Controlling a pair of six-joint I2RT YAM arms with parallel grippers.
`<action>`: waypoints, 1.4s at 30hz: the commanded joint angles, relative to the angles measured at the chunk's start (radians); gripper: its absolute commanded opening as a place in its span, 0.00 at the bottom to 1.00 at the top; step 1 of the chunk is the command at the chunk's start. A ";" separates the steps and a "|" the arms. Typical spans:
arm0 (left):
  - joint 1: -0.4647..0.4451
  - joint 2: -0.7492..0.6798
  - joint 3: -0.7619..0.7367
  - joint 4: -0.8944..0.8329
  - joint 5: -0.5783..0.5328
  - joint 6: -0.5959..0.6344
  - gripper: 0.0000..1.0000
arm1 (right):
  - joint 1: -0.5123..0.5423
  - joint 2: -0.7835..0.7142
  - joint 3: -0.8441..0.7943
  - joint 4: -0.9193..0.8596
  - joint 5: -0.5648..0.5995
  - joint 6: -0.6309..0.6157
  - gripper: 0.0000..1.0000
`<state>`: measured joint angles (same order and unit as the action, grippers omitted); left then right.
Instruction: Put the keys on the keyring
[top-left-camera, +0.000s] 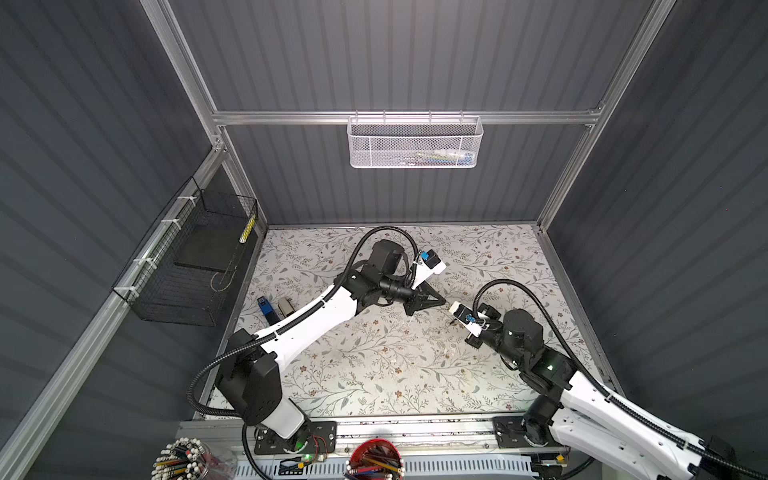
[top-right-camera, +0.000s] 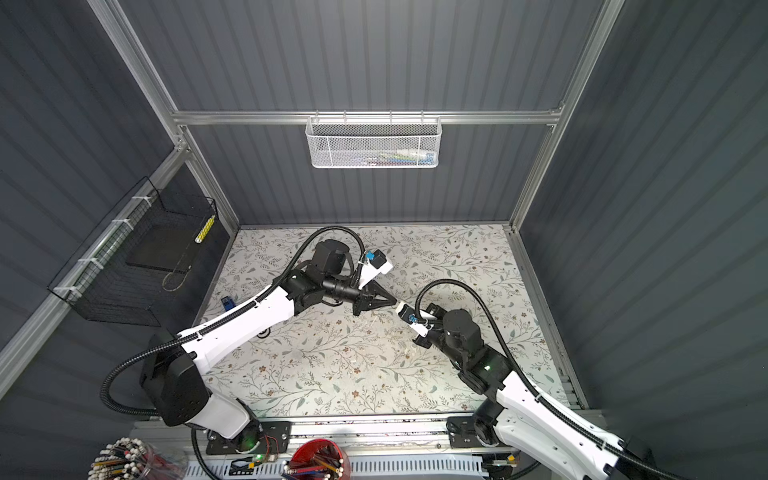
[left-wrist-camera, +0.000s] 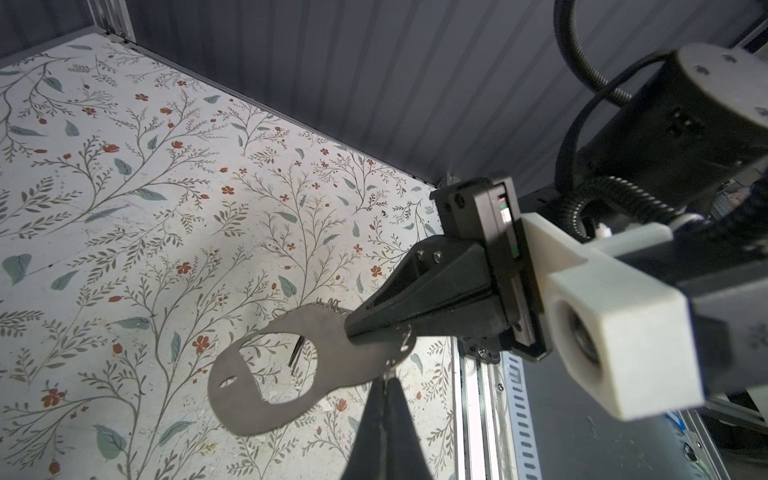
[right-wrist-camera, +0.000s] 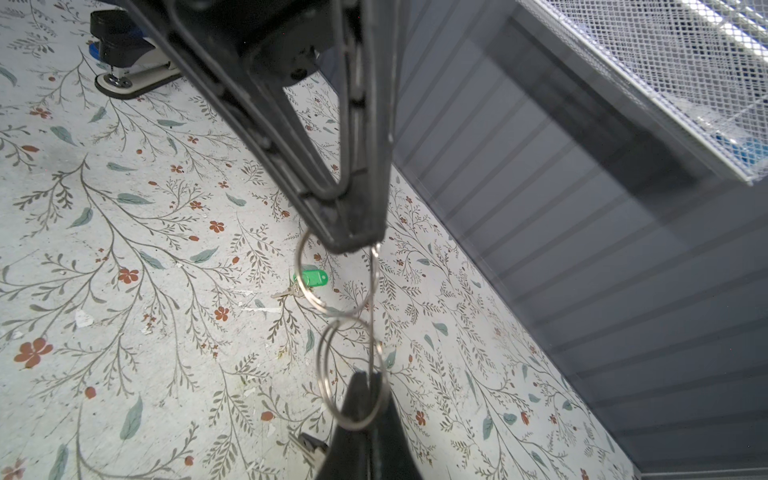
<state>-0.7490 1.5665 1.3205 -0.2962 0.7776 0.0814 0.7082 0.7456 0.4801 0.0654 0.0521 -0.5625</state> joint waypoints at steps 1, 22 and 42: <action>0.004 0.015 0.037 -0.043 0.043 0.031 0.00 | -0.004 -0.008 0.042 0.013 -0.016 -0.026 0.00; 0.010 0.068 0.027 0.007 0.187 -0.068 0.00 | -0.139 0.086 0.070 -0.017 -0.333 0.020 0.09; 0.099 0.127 -0.053 0.248 0.229 -0.474 0.00 | -0.205 0.063 0.110 -0.131 -0.216 0.020 0.61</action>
<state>-0.6640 1.6817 1.2911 -0.1287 0.9676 -0.2836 0.5056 0.8391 0.5495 0.0017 -0.2230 -0.5648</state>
